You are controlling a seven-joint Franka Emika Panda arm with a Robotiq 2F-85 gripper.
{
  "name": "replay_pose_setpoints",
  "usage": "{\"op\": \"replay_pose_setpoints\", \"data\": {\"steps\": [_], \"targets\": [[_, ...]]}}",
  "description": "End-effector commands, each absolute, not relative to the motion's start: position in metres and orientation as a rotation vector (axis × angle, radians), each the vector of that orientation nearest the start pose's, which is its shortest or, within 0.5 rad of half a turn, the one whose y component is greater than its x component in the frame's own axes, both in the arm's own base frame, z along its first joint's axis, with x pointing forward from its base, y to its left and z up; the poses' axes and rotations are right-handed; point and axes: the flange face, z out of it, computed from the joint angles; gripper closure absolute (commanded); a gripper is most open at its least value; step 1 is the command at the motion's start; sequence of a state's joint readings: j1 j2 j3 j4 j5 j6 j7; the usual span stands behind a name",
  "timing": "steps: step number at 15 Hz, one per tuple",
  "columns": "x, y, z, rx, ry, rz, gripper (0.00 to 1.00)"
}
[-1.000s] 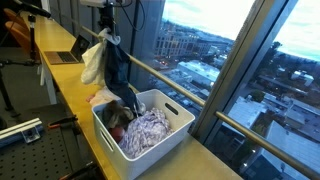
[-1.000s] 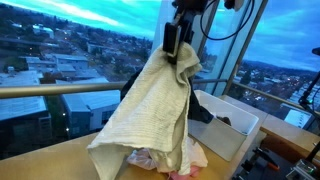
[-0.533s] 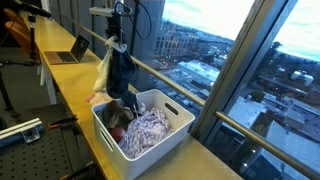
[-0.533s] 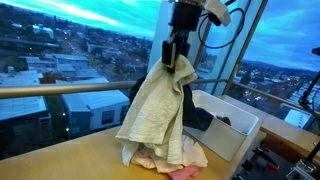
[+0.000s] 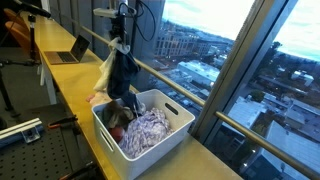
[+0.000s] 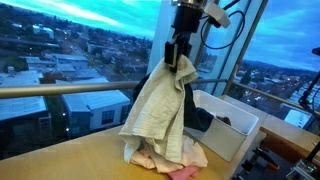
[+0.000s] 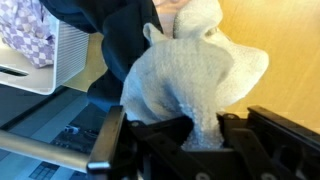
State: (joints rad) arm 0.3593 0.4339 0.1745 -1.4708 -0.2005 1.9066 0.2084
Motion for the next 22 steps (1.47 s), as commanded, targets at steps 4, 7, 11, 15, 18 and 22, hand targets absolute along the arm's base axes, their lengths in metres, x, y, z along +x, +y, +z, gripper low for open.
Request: {"op": "replay_pose_setpoints", "data": {"steps": [4, 7, 11, 15, 18, 22], "targets": [[0.619, 0.334, 0.429, -3.167, -0.607, -0.051, 1.0], [0.6, 0.394, 0.417, -3.152, -0.731, -0.05, 1.0], [0.576, 0.452, 0.396, -3.133, -0.873, -0.018, 1.0], [0.575, 0.465, 0.391, -3.122, -0.897, 0.021, 1.0], [0.584, 0.461, 0.393, -3.129, -0.875, 0.014, 1.0], [0.602, 0.43, 0.396, -3.157, -0.812, 0.003, 1.0]]}}
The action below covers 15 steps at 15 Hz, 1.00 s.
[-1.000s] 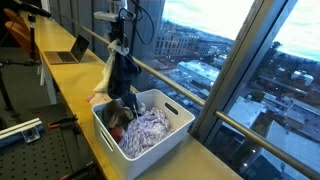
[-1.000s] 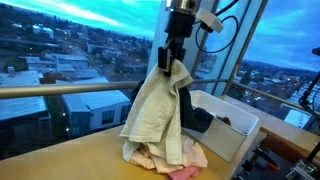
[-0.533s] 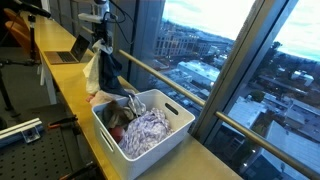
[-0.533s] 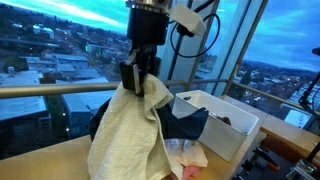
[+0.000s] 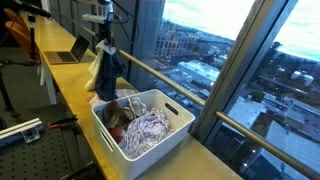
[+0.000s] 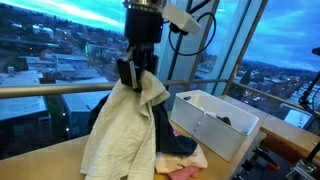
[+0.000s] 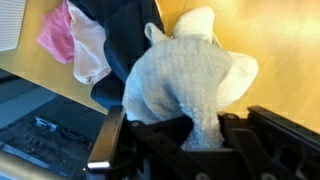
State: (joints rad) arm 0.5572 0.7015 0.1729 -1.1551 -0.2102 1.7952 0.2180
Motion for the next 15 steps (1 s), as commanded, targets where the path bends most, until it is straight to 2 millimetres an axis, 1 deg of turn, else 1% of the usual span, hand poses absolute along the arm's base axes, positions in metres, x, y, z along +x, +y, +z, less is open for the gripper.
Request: {"op": "replay_pose_setpoints", "data": {"steps": [1, 2, 3, 5, 7, 8, 11, 15], "targets": [[0.609, 0.415, 0.397, -3.166, -0.779, 0.003, 1.0], [0.618, 0.401, 0.395, -3.177, -0.745, 0.001, 1.0], [0.627, 0.38, 0.395, -3.189, -0.701, 0.008, 1.0], [0.643, 0.343, 0.388, -3.208, -0.618, 0.031, 1.0], [0.655, 0.314, 0.376, -3.223, -0.556, 0.058, 1.0], [0.657, 0.305, 0.369, -3.226, -0.536, 0.076, 1.0], [0.66, 0.288, 0.353, -3.232, -0.5, 0.122, 1.0], [0.656, 0.285, 0.343, -3.233, -0.501, 0.147, 1.0]]}}
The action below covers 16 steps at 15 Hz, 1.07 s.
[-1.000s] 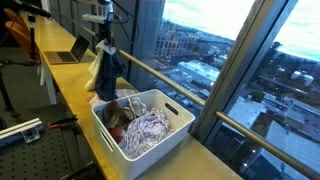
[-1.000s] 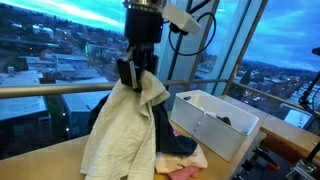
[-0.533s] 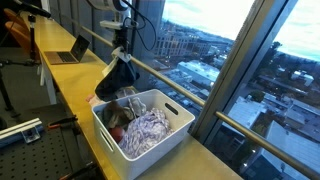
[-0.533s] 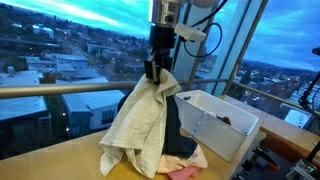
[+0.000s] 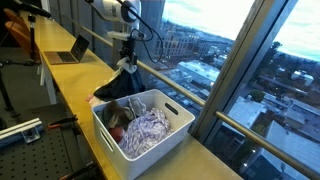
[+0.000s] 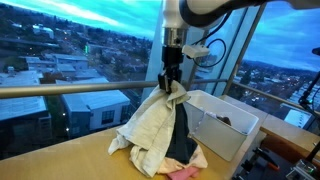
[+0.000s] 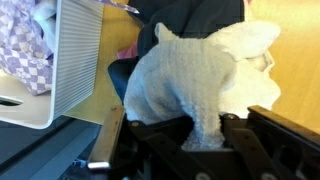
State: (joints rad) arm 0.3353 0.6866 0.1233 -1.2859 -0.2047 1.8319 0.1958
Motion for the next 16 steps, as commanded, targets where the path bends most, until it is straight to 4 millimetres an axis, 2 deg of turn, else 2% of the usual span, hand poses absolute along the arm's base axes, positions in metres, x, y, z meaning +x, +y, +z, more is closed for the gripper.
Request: {"op": "replay_pose_setpoints", "data": {"steps": [1, 2, 4, 5, 10, 12, 14, 16], "targets": [[0.656, 0.285, 0.343, -3.234, -0.497, 0.15, 0.95], [0.656, 0.283, 0.344, -3.233, -0.49, 0.15, 0.73], [0.657, 0.281, 0.347, -3.23, -0.483, 0.146, 0.68], [0.658, 0.279, 0.35, -3.228, -0.477, 0.142, 0.63], [0.661, 0.267, 0.364, -3.204, -0.423, 0.12, 0.27], [0.664, 0.248, 0.367, -3.207, -0.38, 0.117, 0.12], [0.669, 0.217, 0.369, -3.217, -0.315, 0.116, 0.0], [0.675, 0.175, 0.367, -3.225, -0.231, 0.115, 0.0]]}}
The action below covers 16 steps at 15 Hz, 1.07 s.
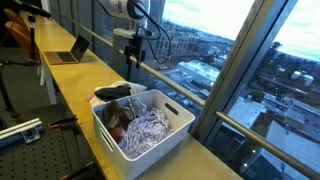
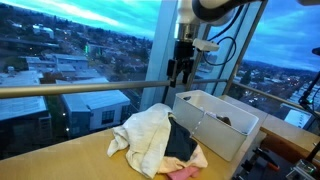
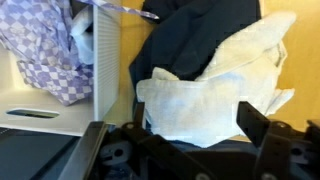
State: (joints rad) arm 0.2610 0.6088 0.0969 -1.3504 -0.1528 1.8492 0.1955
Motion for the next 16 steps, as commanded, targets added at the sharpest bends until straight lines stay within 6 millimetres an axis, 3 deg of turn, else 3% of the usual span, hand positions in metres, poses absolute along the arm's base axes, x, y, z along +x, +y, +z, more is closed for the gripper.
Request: {"op": "replay_pose_setpoints", "data": {"steps": [1, 6, 9, 12, 16], "targets": [[0.677, 0.152, 0.363, -3.228, -0.184, 0.116, 0.0], [0.679, 0.044, 0.334, -3.197, 0.027, 0.14, 0.0], [0.675, -0.007, 0.304, -3.171, 0.113, 0.175, 0.0], [0.669, -0.033, 0.27, -3.168, 0.138, 0.199, 0.0], [0.668, -0.038, 0.228, -3.179, 0.103, 0.203, 0.0]]}}
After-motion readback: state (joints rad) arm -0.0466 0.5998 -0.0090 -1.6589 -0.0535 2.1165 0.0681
